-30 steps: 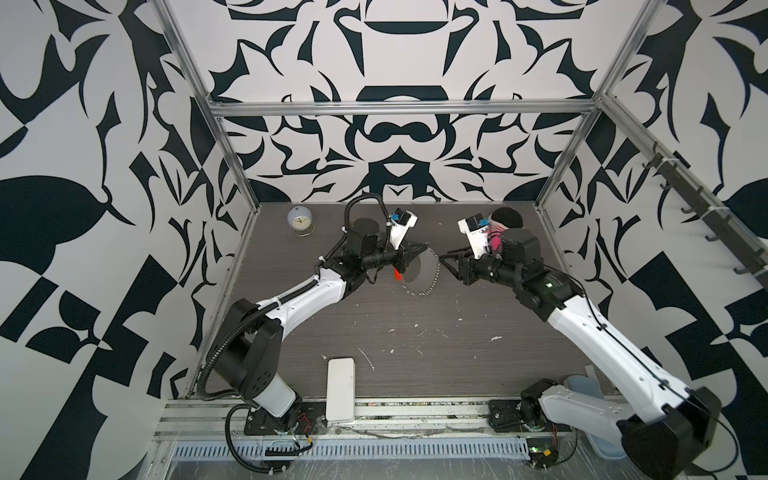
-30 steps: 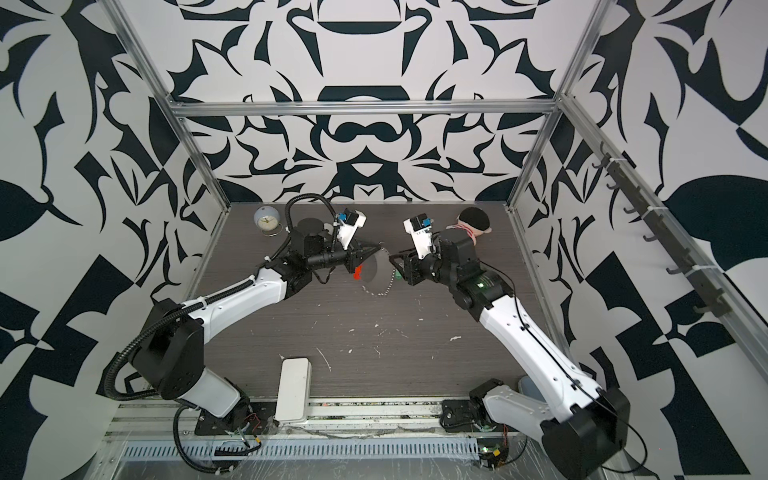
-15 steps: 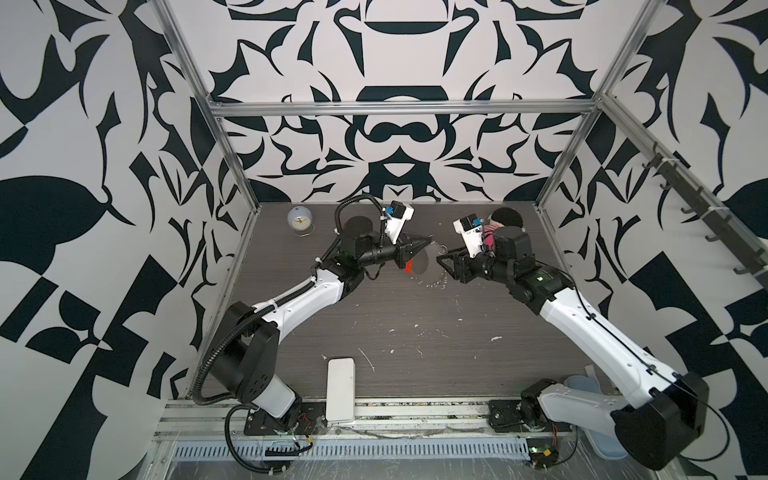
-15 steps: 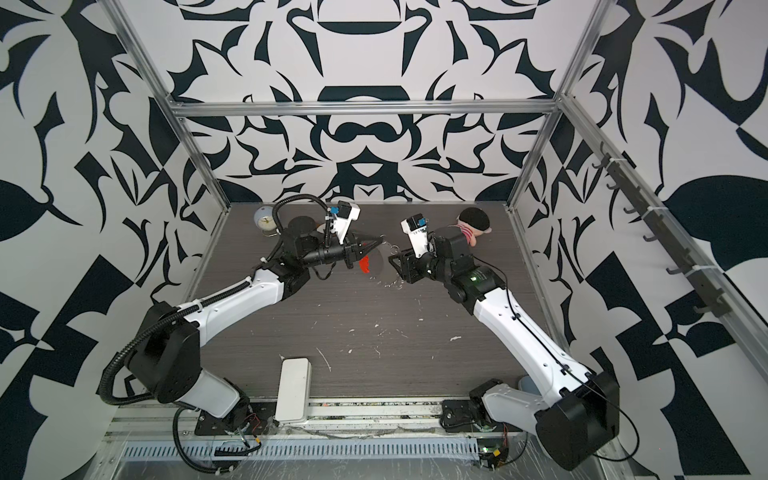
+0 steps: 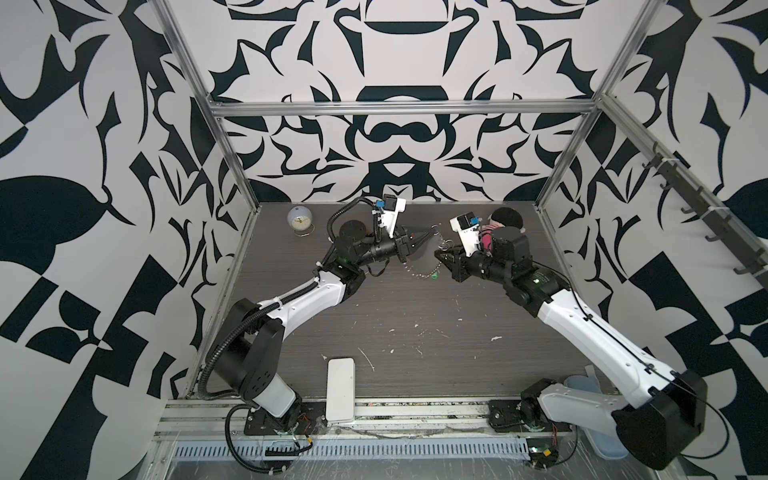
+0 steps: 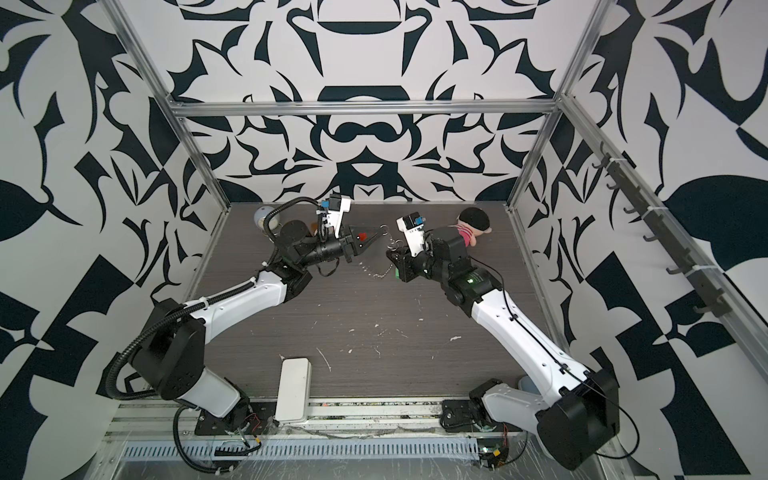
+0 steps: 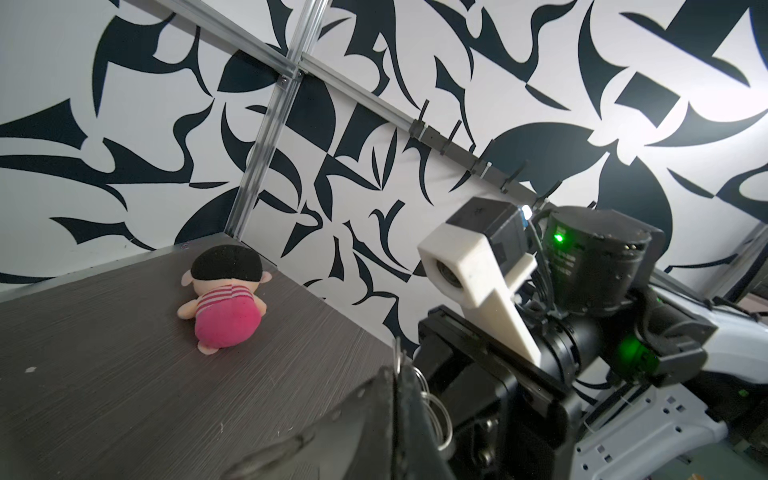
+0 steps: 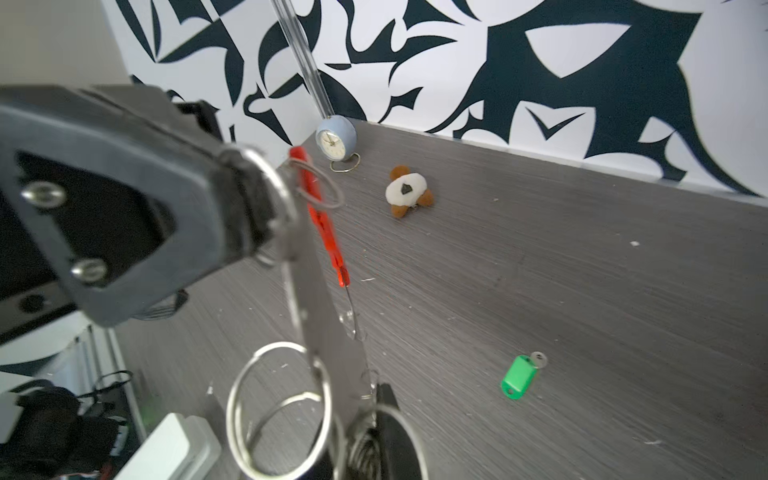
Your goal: Put the keys on the keyring
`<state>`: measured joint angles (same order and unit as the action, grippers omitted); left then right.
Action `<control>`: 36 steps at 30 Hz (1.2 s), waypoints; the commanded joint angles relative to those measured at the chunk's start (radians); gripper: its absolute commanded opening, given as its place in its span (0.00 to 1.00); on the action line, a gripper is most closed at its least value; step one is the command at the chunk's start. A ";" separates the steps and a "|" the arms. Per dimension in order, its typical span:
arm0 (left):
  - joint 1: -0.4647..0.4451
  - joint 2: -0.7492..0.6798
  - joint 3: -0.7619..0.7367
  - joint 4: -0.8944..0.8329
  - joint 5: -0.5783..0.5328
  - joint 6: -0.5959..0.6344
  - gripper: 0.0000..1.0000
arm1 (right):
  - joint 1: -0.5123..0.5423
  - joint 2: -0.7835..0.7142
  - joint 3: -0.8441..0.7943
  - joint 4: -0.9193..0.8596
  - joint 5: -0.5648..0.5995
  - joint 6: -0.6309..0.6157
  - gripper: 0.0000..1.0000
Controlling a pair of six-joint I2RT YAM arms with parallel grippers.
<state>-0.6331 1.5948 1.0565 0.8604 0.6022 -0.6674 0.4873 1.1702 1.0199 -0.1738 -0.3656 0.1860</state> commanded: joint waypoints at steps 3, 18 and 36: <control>0.000 0.039 -0.004 0.188 -0.034 -0.132 0.00 | 0.048 -0.048 0.012 0.041 0.068 0.023 0.08; 0.000 -0.024 0.042 -0.172 0.122 0.153 0.00 | 0.050 -0.089 0.125 -0.165 0.215 -0.078 0.00; -0.035 -0.033 0.298 -1.121 0.024 0.875 0.00 | 0.051 -0.018 0.231 -0.335 0.191 -0.175 0.00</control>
<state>-0.6479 1.5330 1.3022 0.0189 0.6765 0.0307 0.5446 1.1622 1.1656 -0.5800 -0.1944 0.0212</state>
